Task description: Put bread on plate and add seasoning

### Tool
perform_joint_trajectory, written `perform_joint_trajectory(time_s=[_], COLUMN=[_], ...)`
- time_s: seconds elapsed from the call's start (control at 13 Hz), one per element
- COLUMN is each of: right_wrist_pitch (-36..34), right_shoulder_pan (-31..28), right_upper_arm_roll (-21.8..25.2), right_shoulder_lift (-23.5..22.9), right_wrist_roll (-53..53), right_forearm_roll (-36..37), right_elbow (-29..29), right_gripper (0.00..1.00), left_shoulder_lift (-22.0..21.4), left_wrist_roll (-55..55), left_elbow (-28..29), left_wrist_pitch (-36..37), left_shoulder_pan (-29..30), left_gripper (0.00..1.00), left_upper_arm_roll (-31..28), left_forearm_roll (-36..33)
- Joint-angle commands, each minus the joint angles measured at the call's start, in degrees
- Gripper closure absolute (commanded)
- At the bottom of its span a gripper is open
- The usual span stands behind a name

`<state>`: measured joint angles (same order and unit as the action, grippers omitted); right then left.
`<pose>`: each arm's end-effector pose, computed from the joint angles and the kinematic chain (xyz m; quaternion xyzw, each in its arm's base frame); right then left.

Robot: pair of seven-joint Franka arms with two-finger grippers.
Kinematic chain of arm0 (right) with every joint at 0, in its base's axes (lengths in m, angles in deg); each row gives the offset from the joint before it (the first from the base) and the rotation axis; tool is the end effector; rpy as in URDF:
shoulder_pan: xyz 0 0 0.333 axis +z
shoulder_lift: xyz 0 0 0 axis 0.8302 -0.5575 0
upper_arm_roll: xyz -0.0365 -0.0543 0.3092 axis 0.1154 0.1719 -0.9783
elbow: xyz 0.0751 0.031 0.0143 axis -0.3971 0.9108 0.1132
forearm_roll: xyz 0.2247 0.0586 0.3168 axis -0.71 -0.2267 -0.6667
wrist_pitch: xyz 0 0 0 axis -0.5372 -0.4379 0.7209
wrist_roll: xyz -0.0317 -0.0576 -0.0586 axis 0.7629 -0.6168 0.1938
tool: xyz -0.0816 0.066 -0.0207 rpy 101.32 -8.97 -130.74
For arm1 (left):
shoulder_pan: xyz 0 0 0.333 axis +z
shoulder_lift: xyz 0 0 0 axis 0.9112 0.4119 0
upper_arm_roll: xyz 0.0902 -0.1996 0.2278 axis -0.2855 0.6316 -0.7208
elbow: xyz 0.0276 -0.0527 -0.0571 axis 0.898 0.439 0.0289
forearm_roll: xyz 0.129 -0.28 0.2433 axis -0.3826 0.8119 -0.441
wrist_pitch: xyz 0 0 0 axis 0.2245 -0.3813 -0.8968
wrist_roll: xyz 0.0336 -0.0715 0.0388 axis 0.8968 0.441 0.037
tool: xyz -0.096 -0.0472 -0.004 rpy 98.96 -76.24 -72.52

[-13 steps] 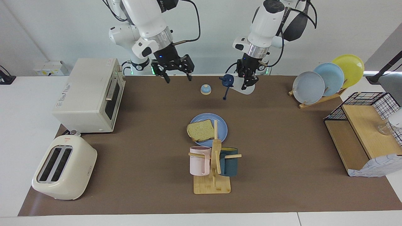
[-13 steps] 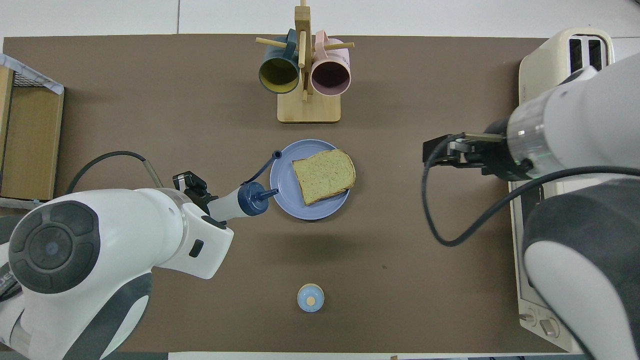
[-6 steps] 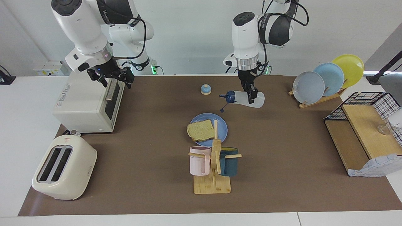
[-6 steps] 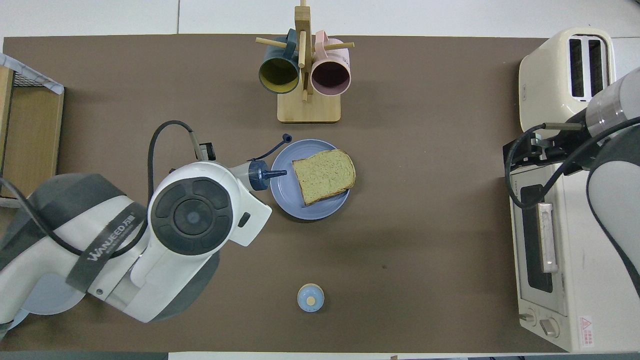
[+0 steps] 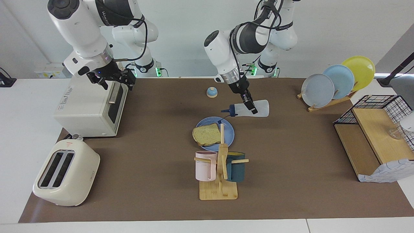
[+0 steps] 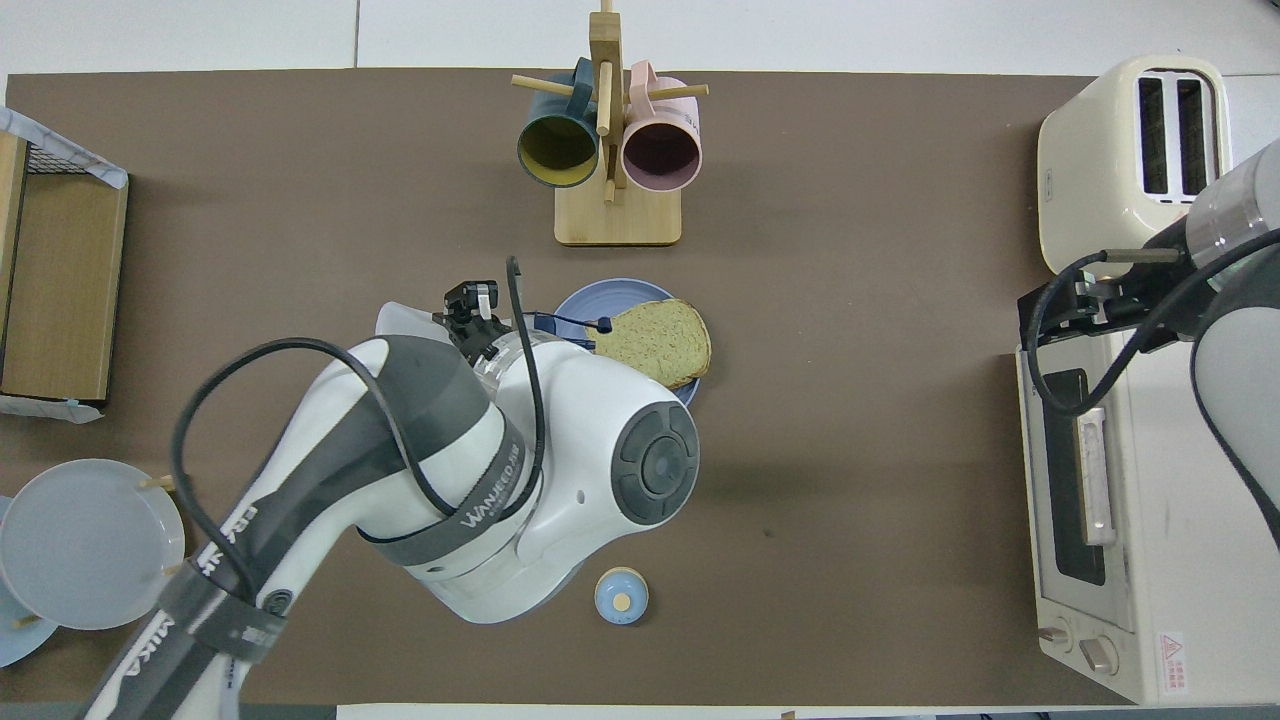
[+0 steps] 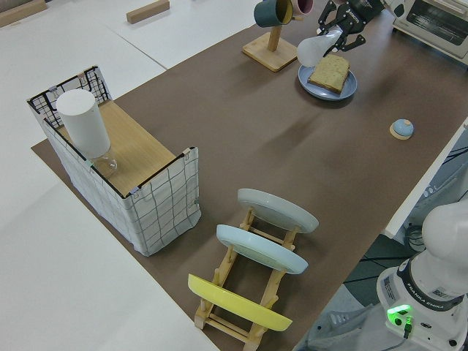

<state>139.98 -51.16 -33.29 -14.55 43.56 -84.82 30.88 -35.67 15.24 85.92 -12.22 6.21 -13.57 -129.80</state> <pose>0.5499 0.0508 0.5983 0.9963 -0.0273 -0.0815 0.0026 0.4566 -0.3653 0.4535 -0.6514 0.6683 0.0708 0.3521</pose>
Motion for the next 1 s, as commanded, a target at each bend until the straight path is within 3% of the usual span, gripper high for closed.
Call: perform_joint_trajectory(time_s=[0.0,0.23,0.39,0.93], right_wrist_pitch=[0.6,2.8,4.1,4.4], right_shoulder_pan=[-0.6,-1.1,-1.7,-7.7], right_upper_arm_roll=[-0.7,-0.5,-0.4,-0.3], right_shoulder_lift=[1.3,1.3,1.3,1.3], right_wrist_roll=[1.5,1.5,1.5,5.6], right_forearm_roll=[0.1,0.0,0.0,0.1], right_elbow=[1.5,2.0,2.2,3.1], right_gripper=[0.00,0.00,0.00,0.00], left_shoulder_lift=[3.6,11.6,13.7,14.9], left_wrist_roll=[3.8,6.4,6.4,6.2], left_elbow=[-2.3,-6.8,-7.1,-5.7], left_wrist_pitch=[5.6,11.7,14.4,21.0], left_shoulder_pan=[-2.8,-5.2,-6.5,-8.5], left_gripper=[1.00,1.00,1.00,1.00], left_upper_arm_roll=[-0.6,-0.7,-0.6,-0.6], left_forearm_roll=[-6.1,-10.3,-14.2,-24.6])
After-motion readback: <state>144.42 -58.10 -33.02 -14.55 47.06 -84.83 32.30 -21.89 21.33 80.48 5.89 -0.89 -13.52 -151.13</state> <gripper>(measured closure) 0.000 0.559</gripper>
